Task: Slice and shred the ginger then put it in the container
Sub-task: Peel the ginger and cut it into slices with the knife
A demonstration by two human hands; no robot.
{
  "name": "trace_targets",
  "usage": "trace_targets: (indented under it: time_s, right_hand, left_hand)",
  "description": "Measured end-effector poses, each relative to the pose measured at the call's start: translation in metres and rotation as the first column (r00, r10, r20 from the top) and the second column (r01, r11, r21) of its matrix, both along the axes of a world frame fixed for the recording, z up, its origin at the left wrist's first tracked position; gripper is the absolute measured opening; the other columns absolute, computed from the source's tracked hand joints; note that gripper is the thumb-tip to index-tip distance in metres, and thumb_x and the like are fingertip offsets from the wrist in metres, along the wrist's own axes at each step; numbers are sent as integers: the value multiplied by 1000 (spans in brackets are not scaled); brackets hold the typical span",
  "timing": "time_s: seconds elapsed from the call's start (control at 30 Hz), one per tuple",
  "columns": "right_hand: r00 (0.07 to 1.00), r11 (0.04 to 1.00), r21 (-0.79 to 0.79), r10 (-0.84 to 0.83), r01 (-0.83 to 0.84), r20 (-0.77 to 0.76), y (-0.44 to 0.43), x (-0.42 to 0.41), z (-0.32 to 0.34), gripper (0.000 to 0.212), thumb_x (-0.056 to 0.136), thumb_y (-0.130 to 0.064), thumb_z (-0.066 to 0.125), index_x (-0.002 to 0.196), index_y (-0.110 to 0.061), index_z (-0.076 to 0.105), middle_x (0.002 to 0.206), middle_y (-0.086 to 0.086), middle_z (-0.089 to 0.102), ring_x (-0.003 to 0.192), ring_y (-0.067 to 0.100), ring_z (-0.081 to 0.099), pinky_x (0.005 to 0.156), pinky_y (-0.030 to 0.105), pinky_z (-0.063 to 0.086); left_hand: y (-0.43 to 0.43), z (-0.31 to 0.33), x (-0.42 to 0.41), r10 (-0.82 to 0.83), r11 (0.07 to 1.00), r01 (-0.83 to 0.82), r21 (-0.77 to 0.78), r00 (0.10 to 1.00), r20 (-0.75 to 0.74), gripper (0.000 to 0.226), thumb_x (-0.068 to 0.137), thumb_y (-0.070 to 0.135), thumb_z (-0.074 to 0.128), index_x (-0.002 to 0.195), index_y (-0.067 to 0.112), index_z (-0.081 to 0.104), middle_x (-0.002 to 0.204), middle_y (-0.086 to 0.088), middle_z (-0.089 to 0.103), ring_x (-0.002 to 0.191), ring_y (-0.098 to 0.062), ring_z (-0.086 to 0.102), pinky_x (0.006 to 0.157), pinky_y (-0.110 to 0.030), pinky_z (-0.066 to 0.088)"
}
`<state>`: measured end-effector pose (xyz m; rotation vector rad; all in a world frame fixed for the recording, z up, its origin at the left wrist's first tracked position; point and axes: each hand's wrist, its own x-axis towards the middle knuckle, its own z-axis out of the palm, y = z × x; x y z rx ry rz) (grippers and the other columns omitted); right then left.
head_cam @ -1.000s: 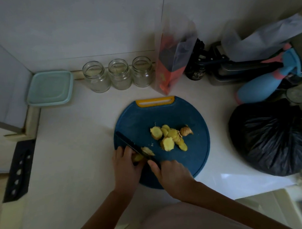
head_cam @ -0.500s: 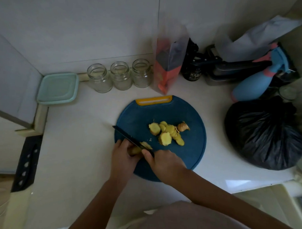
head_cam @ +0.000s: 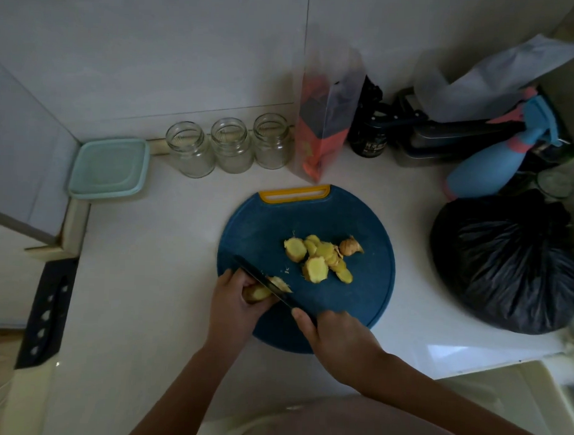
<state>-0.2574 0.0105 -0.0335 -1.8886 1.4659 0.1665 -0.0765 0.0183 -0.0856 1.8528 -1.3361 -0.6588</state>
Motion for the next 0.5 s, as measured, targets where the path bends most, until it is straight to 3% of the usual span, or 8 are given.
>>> trace_targets:
  time_s: [0.2, 0.37, 0.5]
  right_hand:
    - [999, 999, 16, 35, -34, -42, 1, 2, -2, 56, 96, -63, 21, 64, -21, 39, 63, -1, 43, 75, 25, 60, 67, 33, 45]
    - [994, 998, -5, 62, -63, -89, -1, 1, 0, 53, 96, -63, 21, 65, -23, 37, 88, 9, 66, 86, 26, 65, 69, 31, 45]
    - [996, 997, 49, 56, -53, -66, -8, 11, 1, 56, 94, -65, 20, 65, -21, 40, 82, 7, 62, 86, 25, 64, 74, 33, 49]
  left_hand:
    - [3, -4, -4, 31, 999, -30, -16, 998, 63, 34, 63, 19, 86, 88, 21, 63, 85, 16, 49, 82, -16, 52, 67, -34, 47]
    - [6, -6, -10, 55, 998, -55, -10, 995, 81, 35, 61, 13, 86, 88, 18, 64, 84, 12, 48, 83, -18, 51, 67, -36, 47]
    - [8, -8, -11, 66, 998, -64, -15, 992, 111, 34, 60, 10, 87, 83, 14, 62, 83, 7, 46, 79, -19, 49, 63, -37, 45]
